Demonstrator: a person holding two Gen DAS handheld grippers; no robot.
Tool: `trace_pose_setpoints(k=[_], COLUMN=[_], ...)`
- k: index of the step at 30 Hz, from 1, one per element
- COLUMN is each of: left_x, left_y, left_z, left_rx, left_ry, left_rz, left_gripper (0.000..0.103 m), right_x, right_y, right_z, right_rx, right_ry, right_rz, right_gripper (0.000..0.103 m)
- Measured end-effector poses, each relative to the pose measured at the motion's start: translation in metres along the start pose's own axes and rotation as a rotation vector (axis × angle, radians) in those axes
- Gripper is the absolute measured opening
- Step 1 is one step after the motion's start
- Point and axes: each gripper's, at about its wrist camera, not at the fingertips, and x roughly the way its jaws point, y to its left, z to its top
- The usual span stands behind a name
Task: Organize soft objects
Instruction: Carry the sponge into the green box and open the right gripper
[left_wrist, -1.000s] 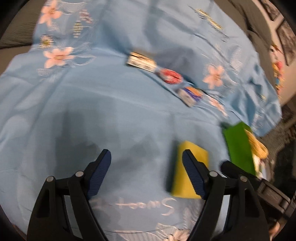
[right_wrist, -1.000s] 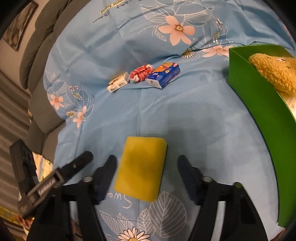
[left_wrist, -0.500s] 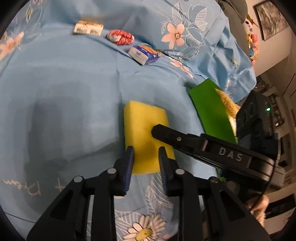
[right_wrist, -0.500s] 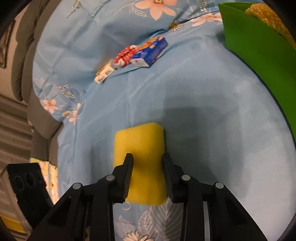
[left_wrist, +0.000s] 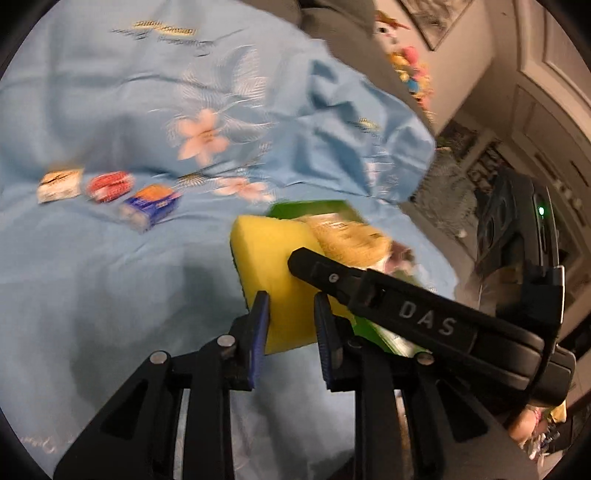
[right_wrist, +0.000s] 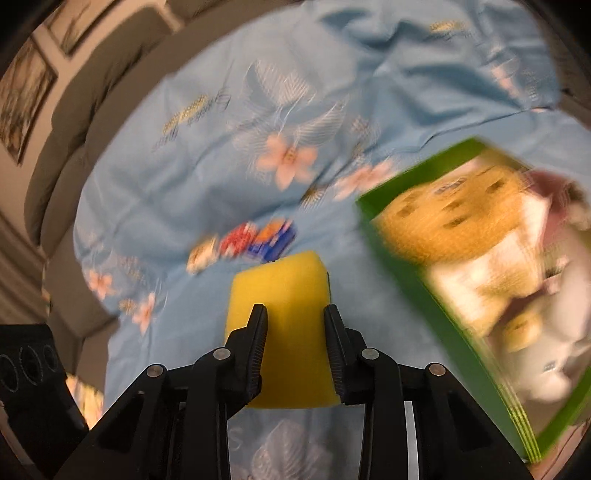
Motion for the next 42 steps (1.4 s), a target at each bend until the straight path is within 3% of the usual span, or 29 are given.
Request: trace_pose_setpoints(k=[4,8,12,16,21,26,30,36,40,42], left_x=[0.012,0.032,0.057,0.083,0.117,0.15,0.168,0.174,0.163,0.153], left_y=[-0.024,-0.055,-0.089,-0.113,-0.132,-0.146,-0.139,-0.126,-0.121,-0.12], left_z=[0.015,0.031,0.041,0.046,0.045,0.035,0.031,0.029,0.024,0.022], left_rx=[0.023,0.066,0.112,0.153,0.168,0.22,0.186,0.106,0.045,0.029], left_ry=[-0.013,0.006,0.043,0.087,0.157,0.227,0.269,0.29,0.269,0.272], left_rz=[-0.092,-0.175,-0.202,-0.194,-0.205,-0.109,-0.079,-0.089,-0.116,-0.12], left_gripper=[0.02,0.02,0.02,0.02,0.021,0.021,0.022,0.025,0.033,0.053], right_x=[-0.033,-0.057,-0.075,-0.087,-0.085,-0.067,-0.05,-0.044,-0.054,-0.059], right_y=[-0.034,-0.058,-0.087,-0.12,-0.156,-0.18,-0.188,-0.191,-0.19,-0.187], right_z=[0.019,0.029,0.037,0.043,0.044,0.046,0.047,0.045,0.045,0.045], right_rx=[0.069,0.116,0.179,0.246,0.345,0.393,0.408,0.414,0.432,0.426], right_ry=[-0.075,-0.158,-0.214,-0.243,-0.221,-0.158,-0.104,-0.091,-0.11,-0.128], right_rz=[0.023,-0.024,-0.082,-0.082,-0.107,-0.137,-0.162,-0.193,-0.196,-0.204], right_gripper=[0.034,0.034,0.034,0.034,0.034,0.034,0.035,0.035,0.038,0.051])
